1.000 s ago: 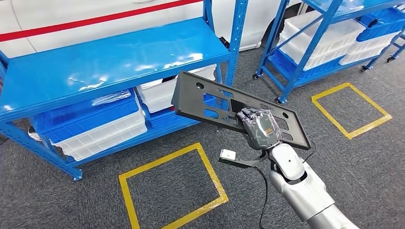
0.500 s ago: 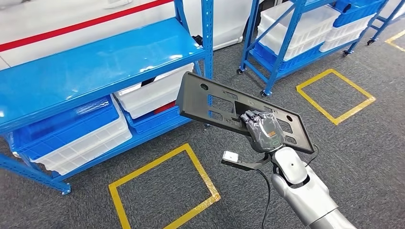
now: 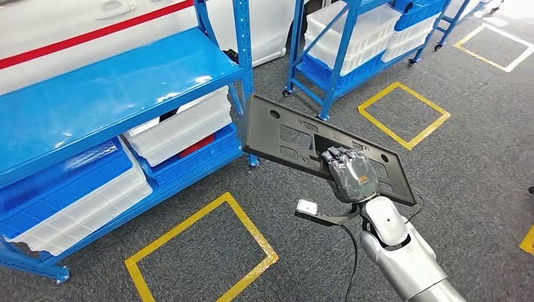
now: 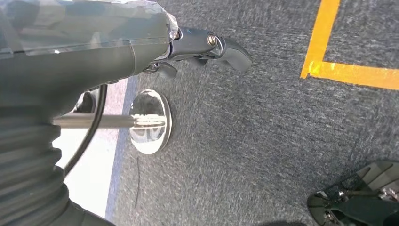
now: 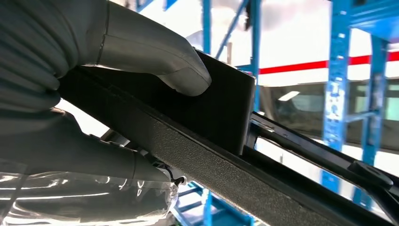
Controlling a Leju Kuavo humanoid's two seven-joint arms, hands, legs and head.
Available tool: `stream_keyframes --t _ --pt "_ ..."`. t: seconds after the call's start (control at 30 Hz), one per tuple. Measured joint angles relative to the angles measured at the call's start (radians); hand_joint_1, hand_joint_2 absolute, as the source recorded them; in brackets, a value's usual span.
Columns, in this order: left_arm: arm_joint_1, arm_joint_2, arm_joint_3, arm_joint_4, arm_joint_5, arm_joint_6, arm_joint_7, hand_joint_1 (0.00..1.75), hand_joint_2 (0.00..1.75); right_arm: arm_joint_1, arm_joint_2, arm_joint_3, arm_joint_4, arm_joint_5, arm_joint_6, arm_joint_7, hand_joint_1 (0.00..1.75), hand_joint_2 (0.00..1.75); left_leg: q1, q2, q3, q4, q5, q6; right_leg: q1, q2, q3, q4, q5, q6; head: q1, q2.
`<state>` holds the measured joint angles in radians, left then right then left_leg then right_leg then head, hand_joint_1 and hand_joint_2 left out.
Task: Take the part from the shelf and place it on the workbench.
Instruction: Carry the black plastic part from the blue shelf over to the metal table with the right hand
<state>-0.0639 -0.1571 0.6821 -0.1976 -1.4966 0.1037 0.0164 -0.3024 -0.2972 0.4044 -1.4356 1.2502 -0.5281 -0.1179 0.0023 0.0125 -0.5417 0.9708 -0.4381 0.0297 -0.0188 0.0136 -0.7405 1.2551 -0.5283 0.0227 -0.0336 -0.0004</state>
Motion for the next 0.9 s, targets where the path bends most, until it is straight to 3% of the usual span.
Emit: stream_keyframes --t 0.03,0.07,0.13,0.2,0.23,0.3,0.37,0.4,0.43,0.5,0.53,0.57,0.6,0.67,0.73,0.77,0.83,0.9 --pt "0.001 -0.001 0.0 0.0 -0.002 0.002 0.0 0.0 1.75 0.003 0.0 -0.002 0.0 0.0 0.0 0.0 1.75 1.75 0.001 0.01 0.0 0.001 -0.002 -0.002 -0.004 -0.004 -0.013 0.027 -0.003 0.006 0.0 0.0" --pt "0.002 -0.002 -0.001 0.0 -0.005 0.003 0.0 0.0 1.75 0.006 0.0 -0.004 0.0 0.0 0.0 0.0 1.75 1.75 0.002 0.021 0.0 0.004 -0.004 -0.004 -0.008 -0.008 -0.008 0.018 0.012 0.011 0.0 0.0" --pt "0.002 -0.003 -0.002 0.0 -0.01 0.004 0.001 0.0 1.75 0.008 0.0 -0.009 0.0 0.0 -0.001 -0.001 1.75 1.75 0.004 0.039 -0.001 0.016 -0.014 -0.014 -0.015 -0.033 0.053 -0.096 0.066 0.019 0.0 0.0" --pt "0.002 -0.003 -0.003 0.0 -0.015 0.004 0.003 0.0 1.75 0.008 -0.001 -0.015 0.0 -0.003 -0.003 -0.004 1.75 1.75 0.002 0.052 -0.003 0.033 -0.028 -0.028 -0.012 -0.056 0.105 -0.193 0.095 0.01 0.0 0.0" --pt "0.001 -0.002 -0.004 0.0 -0.017 0.004 0.004 0.0 1.75 0.009 -0.002 -0.018 0.0 -0.006 -0.005 -0.007 1.75 1.75 0.0 0.058 -0.003 0.038 -0.033 -0.035 -0.009 -0.059 0.113 -0.21 0.095 0.001 0.0 0.0" --pt "0.001 -0.002 -0.006 0.0 -0.017 0.003 0.007 0.0 1.75 0.013 -0.008 -0.023 0.0 -0.018 -0.009 -0.016 1.75 1.75 0.0 0.068 -0.001 0.039 -0.036 -0.046 -0.005 -0.041 0.109 -0.208 0.096 -0.019 0.0 0.0" --pt "-0.001 -0.002 -0.007 0.0 -0.017 0.001 0.01 0.0 1.75 0.016 -0.018 -0.027 0.0 -0.033 -0.017 -0.026 1.75 1.75 0.006 0.051 -0.007 0.059 -0.055 -0.057 -0.007 -0.027 0.108 -0.211 0.099 -0.032 0.0 0.0" --pt "-0.001 -0.002 -0.007 0.0 -0.017 0.0 0.01 0.0 1.75 0.017 -0.023 -0.029 0.0 -0.04 -0.022 -0.03 1.75 1.75 0.008 0.034 -0.022 0.094 -0.08 -0.061 -0.008 -0.02 0.108 -0.213 0.1 -0.038 0.0 0.0" --pt "0.0 -0.002 -0.007 0.0 -0.017 -0.002 0.011 0.0 1.75 0.019 -0.028 -0.032 0.0 -0.046 -0.028 -0.033 1.75 1.75 0.01 0.014 -0.047 0.15 -0.112 -0.064 -0.007 -0.013 0.108 -0.214 0.101 -0.042 0.0 0.0" --pt "0.002 -0.002 -0.007 0.0 -0.017 -0.005 0.01 0.0 1.75 0.032 -0.034 -0.036 -0.002 -0.053 -0.037 -0.035 1.75 1.75 0.01 -0.001 -0.109 0.284 -0.17 -0.063 -0.003 0.003 0.107 -0.213 0.102 -0.047 0.0 0.0" --pt "0.004 -0.002 -0.007 0.0 -0.017 -0.006 0.01 0.0 1.75 0.042 -0.037 -0.038 -0.003 -0.054 -0.039 -0.035 1.75 1.75 0.009 -0.003 -0.128 0.323 -0.177 -0.062 0.0 0.012 0.107 -0.213 0.102 -0.048 0.0 0.0" --pt "0.005 -0.002 -0.007 0.0 -0.017 -0.008 0.01 0.0 1.75 0.052 -0.039 -0.04 -0.006 -0.054 -0.041 -0.035 1.75 1.75 0.009 -0.004 -0.131 0.326 -0.165 -0.058 0.003 0.022 0.108 -0.213 0.102 -0.049 0.0 0.0" --pt "0.005 -0.002 -0.007 0.0 -0.017 -0.01 0.01 0.0 1.75 0.061 -0.043 -0.042 -0.01 -0.055 -0.042 -0.035 1.75 1.75 0.008 -0.008 -0.115 0.288 -0.135 -0.052 0.005 0.033 0.109 -0.213 0.103 -0.049 0.0 0.0" --pt "0.005 -0.001 -0.007 0.0 -0.018 -0.014 0.008 0.0 1.75 0.072 -0.048 -0.045 -0.02 -0.054 -0.045 -0.035 1.75 1.75 0.005 -0.041 -0.054 0.154 -0.065 -0.035 0.007 0.053 0.11 -0.213 0.104 -0.047 0.0 0.0" --pt "0.004 0.001 -0.008 0.0 -0.02 -0.017 0.008 0.0 1.75 0.078 -0.049 -0.047 -0.029 -0.05 -0.048 -0.033 1.75 1.75 0.001 -0.071 -0.015 0.063 -0.038 -0.025 0.004 0.073 0.106 -0.213 0.108 -0.038 0.0 0.0" --pt "0.003 0.002 -0.008 0.0 -0.021 -0.019 0.007 0.0 1.75 0.081 -0.05 -0.048 -0.033 -0.048 -0.049 -0.032 1.75 1.75 -0.001 -0.074 -0.009 0.05 -0.041 -0.023 0.001 0.082 0.103 -0.214 0.112 -0.032 0.0 0.0" --pt "0.001 0.001 -0.008 0.0 -0.02 -0.02 0.007 0.0 1.75 0.091 -0.054 -0.053 -0.038 -0.044 -0.05 -0.03 1.75 1.75 -0.002 -0.057 -0.003 0.036 -0.033 -0.018 -0.005 0.093 0.1 -0.217 0.117 -0.019 0.0 0.0" --pt "0.0 0.0 -0.008 0.0 -0.018 -0.022 0.005 0.0 1.75 0.095 -0.058 -0.059 -0.041 -0.039 -0.051 -0.027 1.75 1.75 0.0 -0.037 0.006 0.015 -0.019 -0.009 -0.002 0.059 0.084 -0.186 0.095 -0.011 0.0 0.0"
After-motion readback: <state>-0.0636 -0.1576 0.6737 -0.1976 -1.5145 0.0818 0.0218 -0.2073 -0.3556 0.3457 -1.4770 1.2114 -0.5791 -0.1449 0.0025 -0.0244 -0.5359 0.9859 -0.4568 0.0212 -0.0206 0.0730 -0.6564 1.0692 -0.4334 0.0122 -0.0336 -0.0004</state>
